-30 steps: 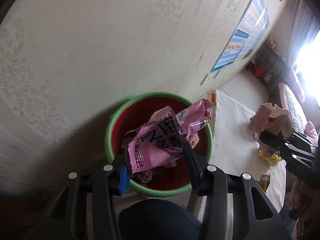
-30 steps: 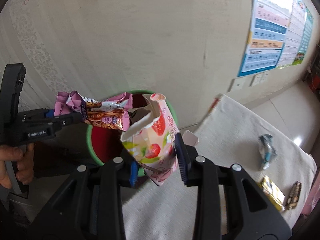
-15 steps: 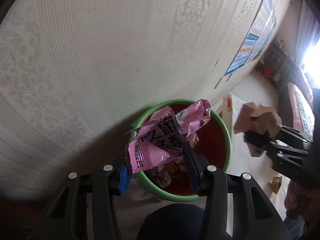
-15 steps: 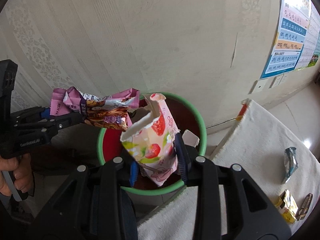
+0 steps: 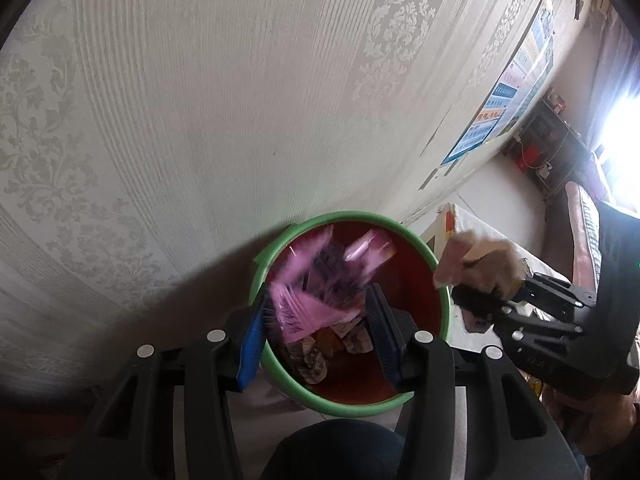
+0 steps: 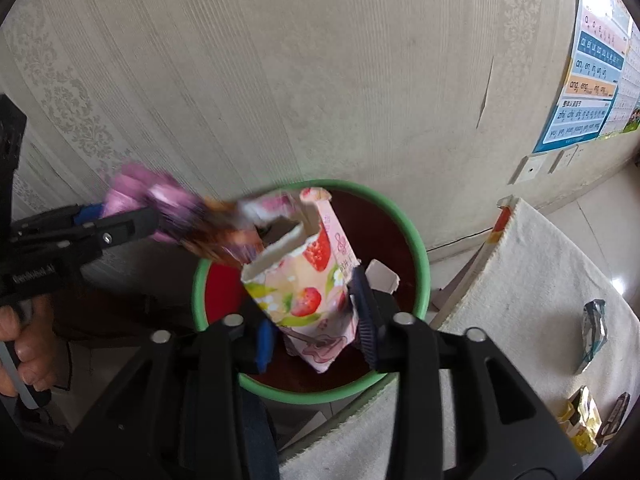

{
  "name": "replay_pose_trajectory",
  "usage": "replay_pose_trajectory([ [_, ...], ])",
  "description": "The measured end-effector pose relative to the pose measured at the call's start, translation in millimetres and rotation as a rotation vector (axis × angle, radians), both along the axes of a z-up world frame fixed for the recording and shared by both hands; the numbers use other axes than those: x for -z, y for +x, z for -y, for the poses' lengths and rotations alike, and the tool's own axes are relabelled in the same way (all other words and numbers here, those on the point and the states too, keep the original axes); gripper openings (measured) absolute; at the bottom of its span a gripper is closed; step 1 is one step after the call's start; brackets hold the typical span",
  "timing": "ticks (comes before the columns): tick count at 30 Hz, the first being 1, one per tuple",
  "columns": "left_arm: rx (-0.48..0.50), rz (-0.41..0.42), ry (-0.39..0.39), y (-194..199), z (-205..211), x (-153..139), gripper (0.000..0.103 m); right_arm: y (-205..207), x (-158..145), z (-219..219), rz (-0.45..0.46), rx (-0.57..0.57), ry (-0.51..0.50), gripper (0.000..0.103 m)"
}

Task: Collect trash
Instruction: 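Open both tools to drop the pink bag and strawberry package into the bucket, then move both tools back over the remaining wrappers on the table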

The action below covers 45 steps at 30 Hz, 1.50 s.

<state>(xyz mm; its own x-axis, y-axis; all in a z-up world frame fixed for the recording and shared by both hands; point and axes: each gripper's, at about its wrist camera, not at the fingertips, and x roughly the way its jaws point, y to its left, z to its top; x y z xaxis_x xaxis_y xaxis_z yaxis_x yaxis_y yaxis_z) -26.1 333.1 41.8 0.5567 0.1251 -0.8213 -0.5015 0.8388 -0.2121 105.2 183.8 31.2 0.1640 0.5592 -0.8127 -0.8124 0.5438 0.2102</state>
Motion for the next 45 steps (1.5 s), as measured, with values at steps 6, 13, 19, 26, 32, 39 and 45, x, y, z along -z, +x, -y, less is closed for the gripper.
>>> replay_pose_trajectory([
  [6,-0.028,0.020,0.057,1,3,-10,0.094,7,8,14,-0.009,0.052,-0.009,0.093],
  [13,-0.033,0.024,0.048,5,9,-14,0.095,7,3,35,-0.015,0.089,-0.016,0.098],
  [19,0.018,0.035,0.044,16,39,-15,0.095,0,-16,77,0.037,0.130,-0.015,0.098],
  [26,0.130,0.035,0.014,36,92,-5,0.095,1,-12,153,0.047,0.248,-0.033,0.098],
  [32,0.226,0.028,0.065,56,139,-22,0.095,8,-6,209,0.027,0.343,-0.009,0.098],
  [39,0.275,0.019,0.063,73,180,-24,0.095,12,-1,268,0.043,0.407,-0.003,0.098],
  [45,0.307,-0.036,-0.033,101,227,1,0.095,20,7,335,0.054,0.526,-0.012,0.098],
])
